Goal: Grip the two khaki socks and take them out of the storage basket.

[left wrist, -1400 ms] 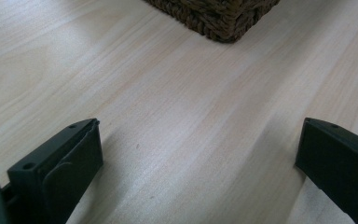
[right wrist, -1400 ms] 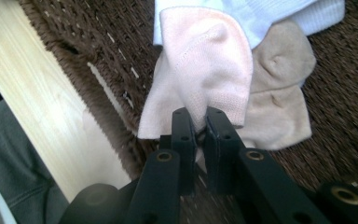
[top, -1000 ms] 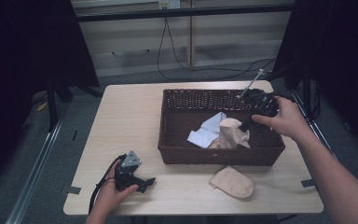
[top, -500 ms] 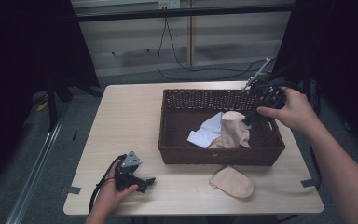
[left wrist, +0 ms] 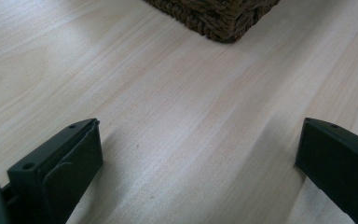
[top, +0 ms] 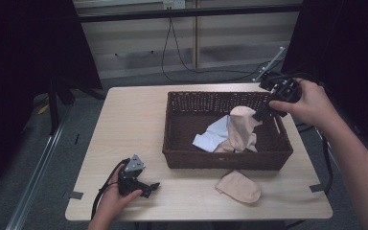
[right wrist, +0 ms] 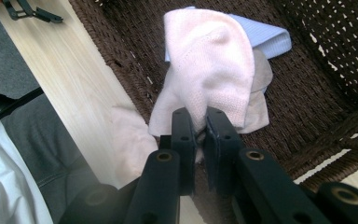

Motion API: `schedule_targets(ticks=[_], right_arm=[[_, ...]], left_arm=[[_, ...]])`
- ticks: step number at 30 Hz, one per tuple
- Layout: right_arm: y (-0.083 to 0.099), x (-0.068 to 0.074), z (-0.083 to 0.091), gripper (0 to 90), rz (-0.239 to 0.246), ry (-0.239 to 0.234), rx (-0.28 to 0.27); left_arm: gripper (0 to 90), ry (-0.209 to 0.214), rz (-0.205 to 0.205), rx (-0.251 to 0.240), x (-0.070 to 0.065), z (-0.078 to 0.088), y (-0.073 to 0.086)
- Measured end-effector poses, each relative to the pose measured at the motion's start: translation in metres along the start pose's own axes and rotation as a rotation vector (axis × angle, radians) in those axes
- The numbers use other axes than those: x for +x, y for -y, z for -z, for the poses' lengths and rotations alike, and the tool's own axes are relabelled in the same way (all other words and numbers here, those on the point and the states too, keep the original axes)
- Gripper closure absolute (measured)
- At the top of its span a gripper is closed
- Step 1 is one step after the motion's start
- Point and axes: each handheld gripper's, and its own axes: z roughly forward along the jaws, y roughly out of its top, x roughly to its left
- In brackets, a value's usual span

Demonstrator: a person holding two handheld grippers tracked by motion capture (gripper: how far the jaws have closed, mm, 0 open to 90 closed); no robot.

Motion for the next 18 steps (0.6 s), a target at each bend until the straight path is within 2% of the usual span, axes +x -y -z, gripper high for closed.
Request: schedule_targets(ticks=[11,18], right_arm=[[0.002,0.007,0.026,83.1,0.002,-0.001,-0.037],[0.008,0.016,0.037,83.1,0.028,-0.003,-0.050]], left_arm=[[0.0,0.002,-0.002,0.005,0.000,0.000,0.000],[0.0,-0.001,0.000,0.001,0.000,0.000,0.000]])
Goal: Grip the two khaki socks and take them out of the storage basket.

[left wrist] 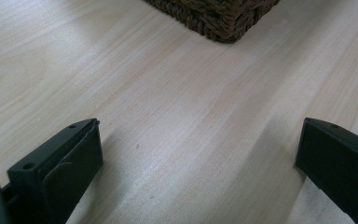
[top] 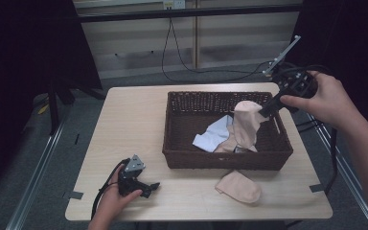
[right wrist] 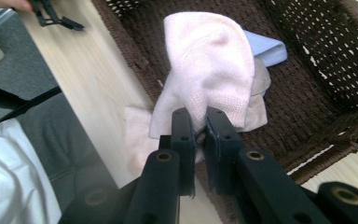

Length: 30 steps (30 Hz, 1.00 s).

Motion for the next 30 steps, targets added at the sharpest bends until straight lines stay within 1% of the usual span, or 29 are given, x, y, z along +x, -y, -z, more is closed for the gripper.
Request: schedule_targets(ticks=[2,4,5,6,8,9,10,12,13,16,17,19,22,23,25,30], right_arm=[[0.002,0.002,0.004,83.1,-0.001,-0.006,-0.010],[0.003,0.005,0.007,83.0,0.003,-0.007,-0.001],[0.004,0.006,0.008,83.1,0.015,-0.007,-0.002],[0.004,0.009,0.008,83.0,0.014,-0.013,0.002],[0.005,0.013,0.010,83.1,0.027,-0.017,0.009],[0.005,0.014,0.010,83.1,0.042,-0.022,0.010],[0.006,0.017,0.010,83.1,0.042,-0.025,0.010],[0.007,0.022,0.009,83.1,0.052,-0.046,0.004],[0.008,0.024,0.008,83.1,0.059,-0.048,0.006],[0.011,0.028,0.001,83.1,0.075,-0.060,0.019],[0.012,0.029,-0.002,83.1,0.071,-0.064,0.021],[0.015,0.031,-0.008,83.0,0.078,-0.083,0.026],[0.022,0.032,-0.021,83.0,0.086,-0.095,0.036],[0.022,0.032,-0.023,83.0,0.085,-0.100,0.037],[0.026,0.032,-0.032,82.9,0.089,-0.111,0.042],[0.032,0.035,-0.051,82.9,0.098,-0.112,0.058]], left_arm=[[0.0,0.000,0.000,0.000,0.000,0.000,0.000],[0.0,0.000,-0.001,0.001,0.000,0.000,0.000],[0.0,0.000,-0.001,0.001,0.000,0.000,0.000],[0.0,0.000,0.000,0.000,0.000,0.000,0.000],[0.0,0.000,0.000,0.000,0.000,0.000,0.000],[0.0,0.000,-0.001,0.001,0.000,0.000,0.000],[0.0,0.000,-0.001,0.000,0.000,0.000,0.000],[0.0,0.000,-0.001,0.001,0.000,0.000,0.000],[0.0,0.000,-0.001,0.000,0.000,0.000,0.000],[0.0,-0.003,-0.002,0.003,0.000,0.000,0.000],[0.0,-0.001,-0.001,0.000,0.000,0.000,0.000],[0.0,0.000,-0.001,0.000,0.000,0.000,0.000],[0.0,0.001,0.003,0.000,0.000,0.000,0.000],[0.0,0.001,-0.007,0.008,0.000,0.001,0.000],[0.0,0.000,-0.009,0.009,0.001,0.001,0.000],[0.0,0.000,-0.009,0.008,0.001,0.001,0.000]])
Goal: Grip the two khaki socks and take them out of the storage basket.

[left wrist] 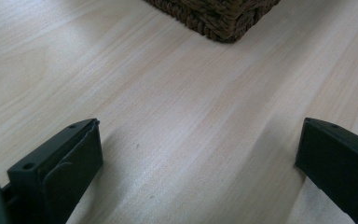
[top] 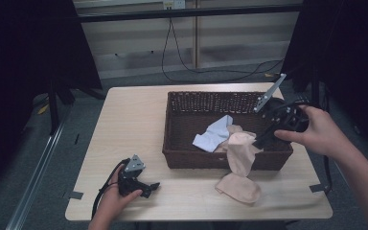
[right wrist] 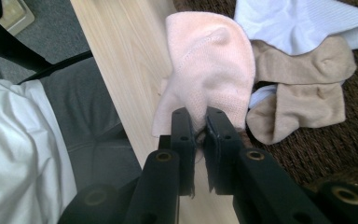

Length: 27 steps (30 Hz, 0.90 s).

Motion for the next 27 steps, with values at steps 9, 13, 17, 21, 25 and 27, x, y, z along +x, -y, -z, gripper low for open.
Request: schedule_targets(ticks=[9,13,17,21,25,27], right_arm=[[0.005,-0.001,-0.025,82.6,0.001,0.001,0.014],[0.008,-0.002,-0.035,82.5,0.002,-0.001,0.025],[0.009,-0.001,-0.044,82.3,0.005,-0.005,0.032],[0.010,-0.001,-0.053,82.1,0.017,0.005,0.039],[0.012,0.000,-0.068,81.9,0.023,0.000,0.054],[0.013,0.000,-0.073,81.2,0.007,-0.003,0.048]], left_arm=[[0.0,0.002,0.004,-0.001,0.000,0.000,0.000],[0.0,-0.001,-0.001,0.000,0.000,0.000,0.000],[0.0,0.001,0.003,-0.001,0.000,0.000,0.000],[0.0,0.002,0.003,-0.001,0.000,0.000,0.000],[0.0,-0.001,0.000,0.000,0.000,0.000,0.000],[0.0,0.000,0.001,-0.001,0.000,0.000,0.000]])
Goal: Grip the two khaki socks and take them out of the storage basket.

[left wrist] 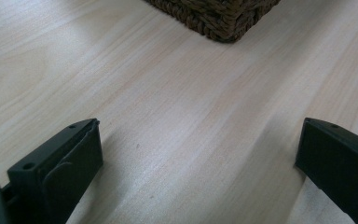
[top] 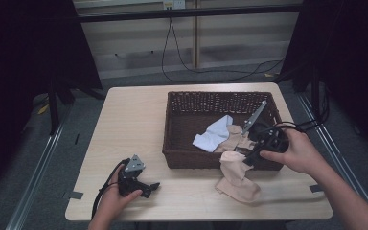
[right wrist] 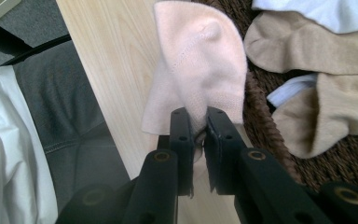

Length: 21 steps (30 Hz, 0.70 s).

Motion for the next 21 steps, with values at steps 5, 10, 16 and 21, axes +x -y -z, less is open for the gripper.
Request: schedule_targets(ticks=[5,10,16,21], right_arm=[[0.003,-0.001,-0.008,67.8,0.006,0.009,0.001],[0.009,0.001,-0.008,50.3,0.000,0.014,-0.028],[0.020,0.005,-0.008,36.9,-0.007,0.026,-0.059],[0.031,0.005,-0.009,28.5,-0.013,0.035,-0.088]], left_arm=[[0.0,0.000,0.001,0.000,0.000,0.000,0.000],[0.0,-0.005,0.000,0.006,0.000,0.001,0.000],[0.0,-0.005,0.001,0.005,0.000,0.001,0.000],[0.0,-0.006,0.001,0.005,0.000,0.001,0.000]])
